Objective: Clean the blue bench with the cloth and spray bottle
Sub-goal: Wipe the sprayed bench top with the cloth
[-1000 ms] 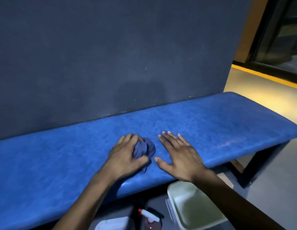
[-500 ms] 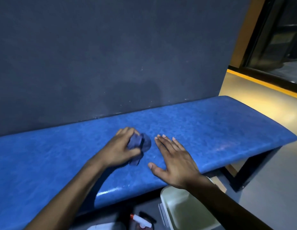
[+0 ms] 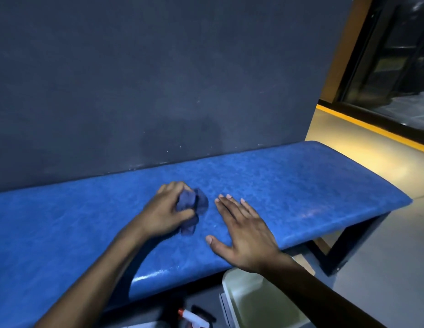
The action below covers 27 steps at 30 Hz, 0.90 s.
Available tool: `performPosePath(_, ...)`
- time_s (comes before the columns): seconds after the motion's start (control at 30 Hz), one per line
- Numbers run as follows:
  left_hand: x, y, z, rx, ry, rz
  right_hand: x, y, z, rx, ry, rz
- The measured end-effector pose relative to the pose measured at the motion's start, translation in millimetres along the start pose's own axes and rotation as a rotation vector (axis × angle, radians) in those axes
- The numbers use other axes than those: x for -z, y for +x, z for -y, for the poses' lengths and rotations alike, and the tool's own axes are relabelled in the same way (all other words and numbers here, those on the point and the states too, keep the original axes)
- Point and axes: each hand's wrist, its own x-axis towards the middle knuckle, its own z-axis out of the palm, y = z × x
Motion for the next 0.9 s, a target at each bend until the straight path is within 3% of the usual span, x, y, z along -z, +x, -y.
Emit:
performPosePath(0.1,7,-59,8,-0.112,0.016,0.110,-2,0,-1,-0.002,-0.011,-0.009)
performPosePath(0.17,25,-67,28,-0.081,0.032,0.101,-4,1,1,-0.010,-0.005,-0.019)
performPosePath(0.27,41,-24,46,0.063,0.074,-0.023,-3,2,4,-0.017,-0.003,-0.020)
performPosePath(0.37,29,23,31,0.128,0.121,-0.017,0,1,3,-0.016,-0.011,-0.011)
performPosePath(0.6,14,-48,16,-0.083,0.021,0.113,-2,0,1,-0.023,0.034,-0.034)
performPosePath(0.77,47,-21,56,0.062,0.075,-0.033,-5,3,2,-0.038,0.038,-0.039)
performPosePath(0.9,13,31,24,0.163,0.109,-0.077,-4,3,3,-0.041,0.027,-0.030)
